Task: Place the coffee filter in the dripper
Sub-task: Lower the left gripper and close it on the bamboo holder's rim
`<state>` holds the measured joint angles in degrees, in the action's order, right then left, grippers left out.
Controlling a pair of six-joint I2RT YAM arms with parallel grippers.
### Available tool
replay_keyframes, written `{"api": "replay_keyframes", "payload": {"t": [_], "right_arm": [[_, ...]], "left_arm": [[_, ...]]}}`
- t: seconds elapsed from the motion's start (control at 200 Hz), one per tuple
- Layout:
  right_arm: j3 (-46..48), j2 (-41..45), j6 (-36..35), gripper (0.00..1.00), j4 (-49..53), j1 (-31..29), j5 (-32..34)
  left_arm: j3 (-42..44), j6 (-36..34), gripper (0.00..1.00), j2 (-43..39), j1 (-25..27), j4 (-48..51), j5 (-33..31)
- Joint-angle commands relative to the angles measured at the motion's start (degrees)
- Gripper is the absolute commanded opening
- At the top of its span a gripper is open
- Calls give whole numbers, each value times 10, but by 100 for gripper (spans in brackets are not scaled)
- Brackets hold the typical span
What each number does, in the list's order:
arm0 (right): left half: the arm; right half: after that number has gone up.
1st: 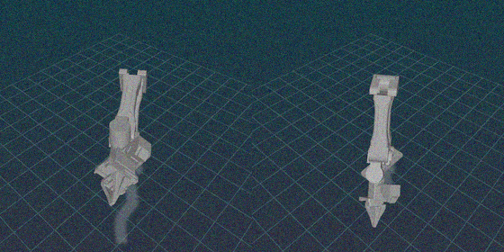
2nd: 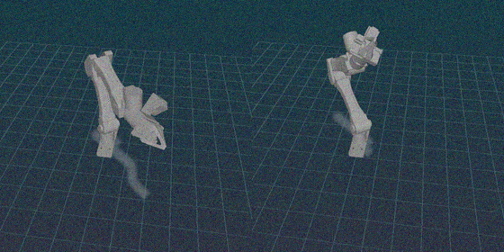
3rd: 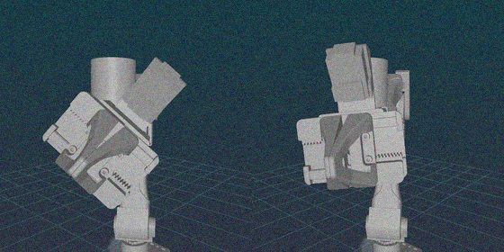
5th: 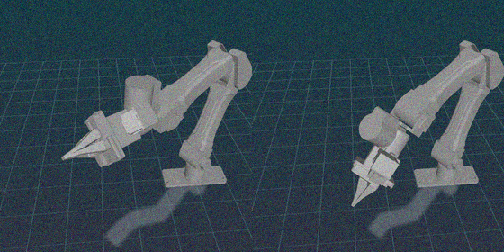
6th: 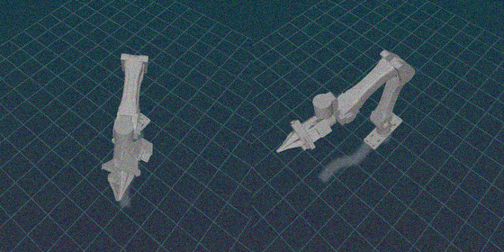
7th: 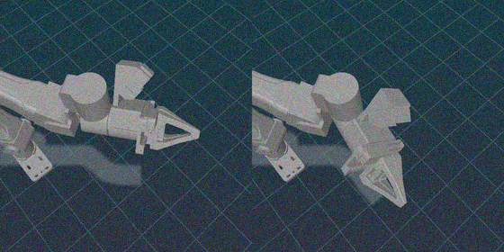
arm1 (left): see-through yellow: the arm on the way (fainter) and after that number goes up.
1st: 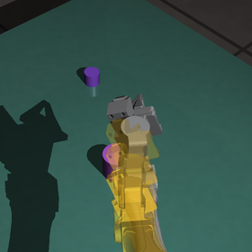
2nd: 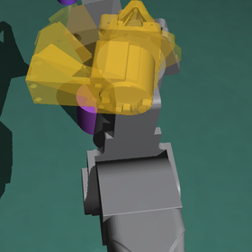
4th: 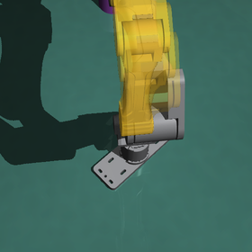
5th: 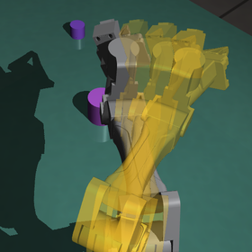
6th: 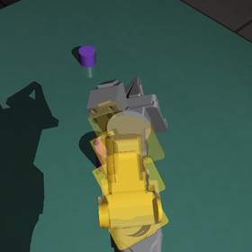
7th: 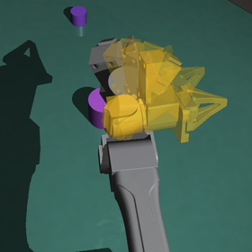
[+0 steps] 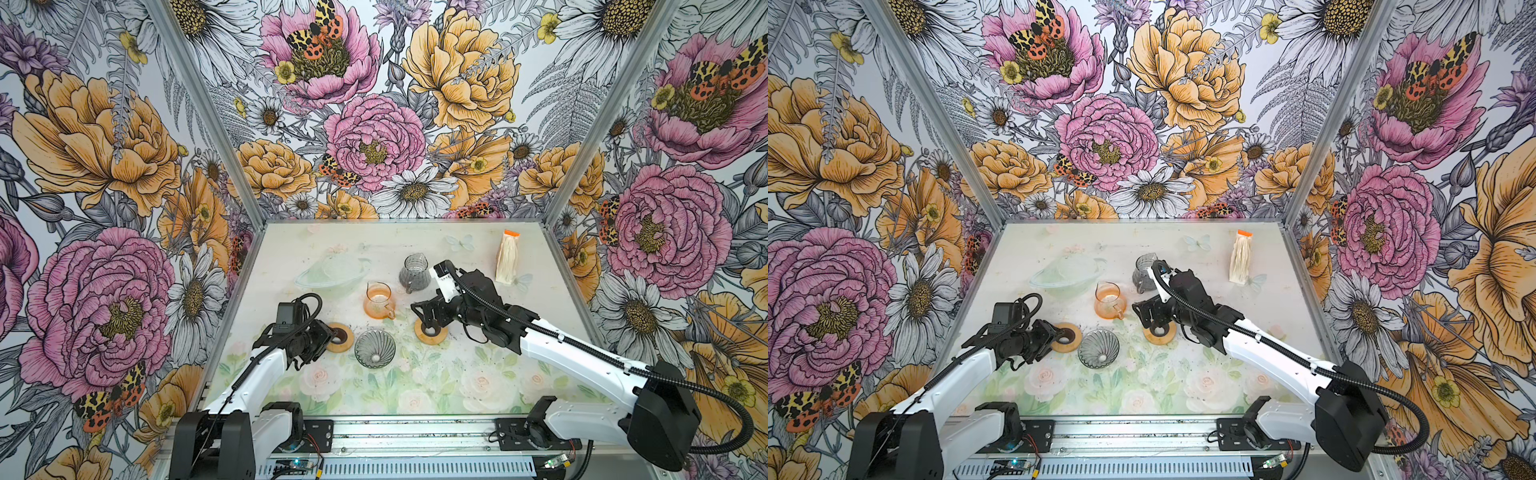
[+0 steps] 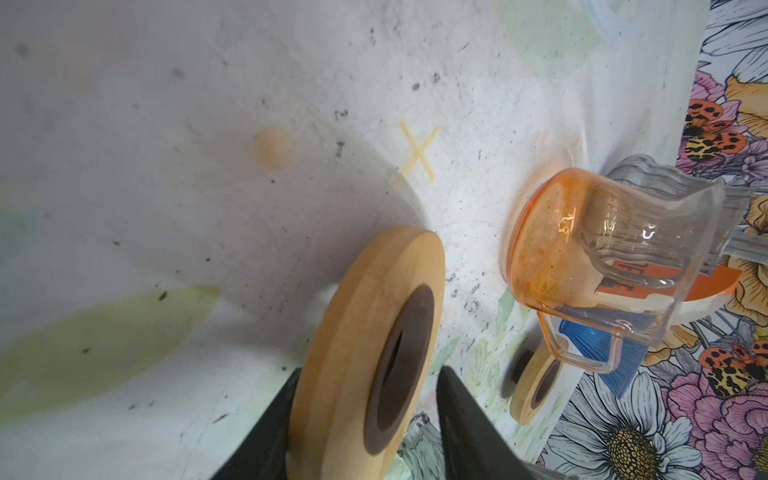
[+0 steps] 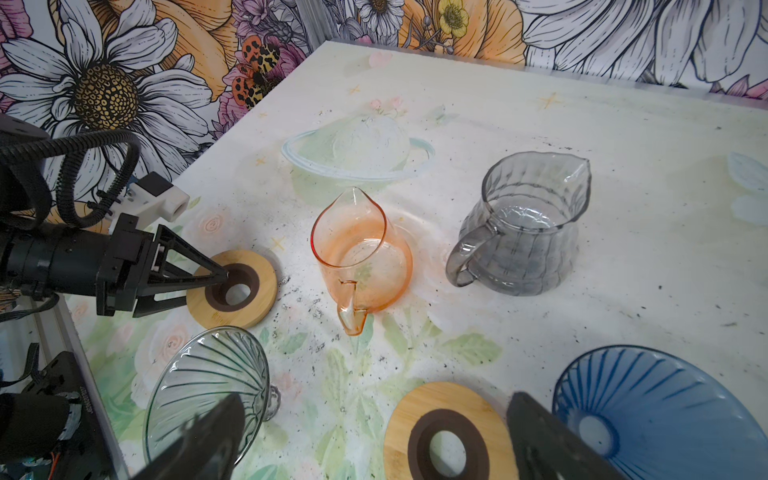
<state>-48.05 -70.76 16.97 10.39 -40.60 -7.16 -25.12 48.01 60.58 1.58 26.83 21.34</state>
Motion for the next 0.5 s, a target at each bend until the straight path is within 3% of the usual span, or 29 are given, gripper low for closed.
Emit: {"api": "replay_keyframes", "payload": {"t": [0.0, 0.25, 0.495], "right_arm": [[4, -5, 5, 100, -17, -4, 9], [2, -13, 4, 100, -18, -4, 8], [2, -15, 4, 100, -22, -4, 9]], "left_arm": [[-6, -3, 49, -8, -6, -19, 12], [3, 5, 40, -11, -9, -33, 14], [8, 11, 37, -19, -16, -37, 10]]}}
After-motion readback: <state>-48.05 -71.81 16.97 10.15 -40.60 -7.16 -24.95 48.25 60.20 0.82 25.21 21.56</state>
